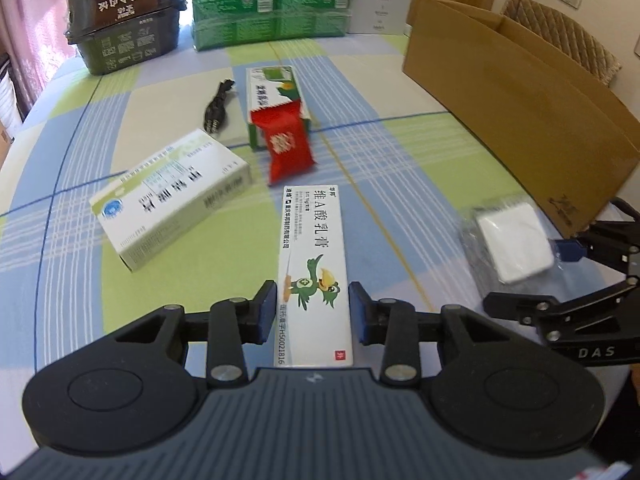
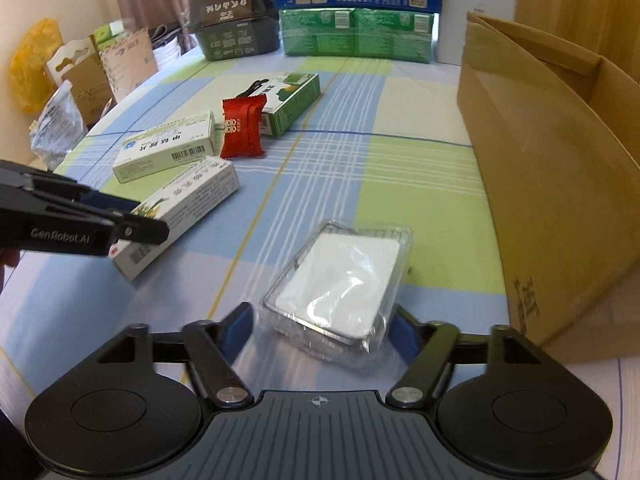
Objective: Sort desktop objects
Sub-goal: 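Lift the ointment box and wrapped tray and carry both toward the cardboard box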
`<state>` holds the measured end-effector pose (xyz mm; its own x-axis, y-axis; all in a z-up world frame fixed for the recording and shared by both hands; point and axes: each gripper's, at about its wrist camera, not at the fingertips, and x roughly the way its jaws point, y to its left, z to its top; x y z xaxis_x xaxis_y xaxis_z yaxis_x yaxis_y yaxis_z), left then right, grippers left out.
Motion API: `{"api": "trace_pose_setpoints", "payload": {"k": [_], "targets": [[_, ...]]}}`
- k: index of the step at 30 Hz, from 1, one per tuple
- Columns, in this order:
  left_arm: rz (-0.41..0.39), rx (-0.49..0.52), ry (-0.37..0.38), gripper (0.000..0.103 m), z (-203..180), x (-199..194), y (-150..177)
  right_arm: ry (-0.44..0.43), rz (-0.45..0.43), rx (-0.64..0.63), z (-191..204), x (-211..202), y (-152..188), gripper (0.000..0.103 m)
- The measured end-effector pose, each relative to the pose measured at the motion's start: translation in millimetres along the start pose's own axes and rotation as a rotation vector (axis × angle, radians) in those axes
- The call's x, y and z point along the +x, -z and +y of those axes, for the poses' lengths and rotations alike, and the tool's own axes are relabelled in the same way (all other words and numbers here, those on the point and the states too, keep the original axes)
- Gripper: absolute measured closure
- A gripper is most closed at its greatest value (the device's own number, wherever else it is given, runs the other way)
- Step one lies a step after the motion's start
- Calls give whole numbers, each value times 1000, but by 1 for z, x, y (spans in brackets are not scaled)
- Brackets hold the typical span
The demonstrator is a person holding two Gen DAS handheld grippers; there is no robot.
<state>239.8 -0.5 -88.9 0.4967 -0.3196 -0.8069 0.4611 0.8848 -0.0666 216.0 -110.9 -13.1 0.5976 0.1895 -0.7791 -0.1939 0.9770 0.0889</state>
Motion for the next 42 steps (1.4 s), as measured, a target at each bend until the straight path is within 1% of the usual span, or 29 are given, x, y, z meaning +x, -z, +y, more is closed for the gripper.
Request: {"api": "trace_pose_setpoints", "payload": {"k": [3, 4, 5, 6, 10, 12, 14, 18, 20, 21, 24, 25, 27, 30, 32, 33, 34, 35, 39, 42], "targets": [[-6, 12, -13, 69, -6, -3, 2, 6, -14, 27, -1, -4, 6, 24], [-15, 13, -23, 58, -8, -3, 2, 9, -20, 39, -1, -4, 6, 23], [-26, 14, -36, 53, -9, -3, 0, 11, -25, 57, -3, -4, 7, 23], [-37, 18, -43, 51, -10, -3, -2, 13, -28, 75, -5, -3, 7, 23], [-41, 50, -72, 51, -18, 7, -6, 19, -55, 128, -8, -2, 3, 23], [-38, 6, -55, 51, -16, 12, -5, 22, -58, 137, -7, 1, 1, 23], [-33, -25, -42, 51, -16, 16, -3, 40, -57, 129, -4, 6, -2, 23], [-12, -19, -48, 52, -18, 22, 2, 78, -58, 84, 1, 15, -5, 24], [-12, -14, -50, 53, -19, 22, 3, 79, -56, 51, 1, 15, -4, 34], [-11, -16, -51, 56, -19, 21, 3, 73, -53, 39, 1, 13, -3, 42], [-17, -30, -45, 64, -20, 19, 5, 22, -45, 26, -2, 7, -2, 44], [-22, -41, -35, 68, -20, 18, 4, 16, -53, 3, -1, 4, -1, 45], [-39, -68, -13, 68, -20, 14, 4, 6, -45, -42, 2, 0, 2, 45], [-45, -55, -23, 68, -23, 13, 3, 27, -52, -62, 3, -4, 7, 44], [-46, -50, -33, 62, -25, 14, 2, 55, -55, -52, 2, -5, 10, 41], [-43, -45, -38, 59, -25, 15, 2, 67, -56, -40, 0, -6, 11, 37], [-41, -39, -47, 57, -26, 15, 2, 74, -56, -25, -1, -7, 12, 34], [-38, -37, -56, 56, -26, 16, 2, 80, -57, -12, -3, -8, 12, 33], [-28, -39, -72, 56, -27, 22, 2, 116, -62, 19, -1, -13, 20, 31], [-23, -24, -93, 60, -30, 24, 1, 123, -64, 50, -1, -11, 26, 31]]}}
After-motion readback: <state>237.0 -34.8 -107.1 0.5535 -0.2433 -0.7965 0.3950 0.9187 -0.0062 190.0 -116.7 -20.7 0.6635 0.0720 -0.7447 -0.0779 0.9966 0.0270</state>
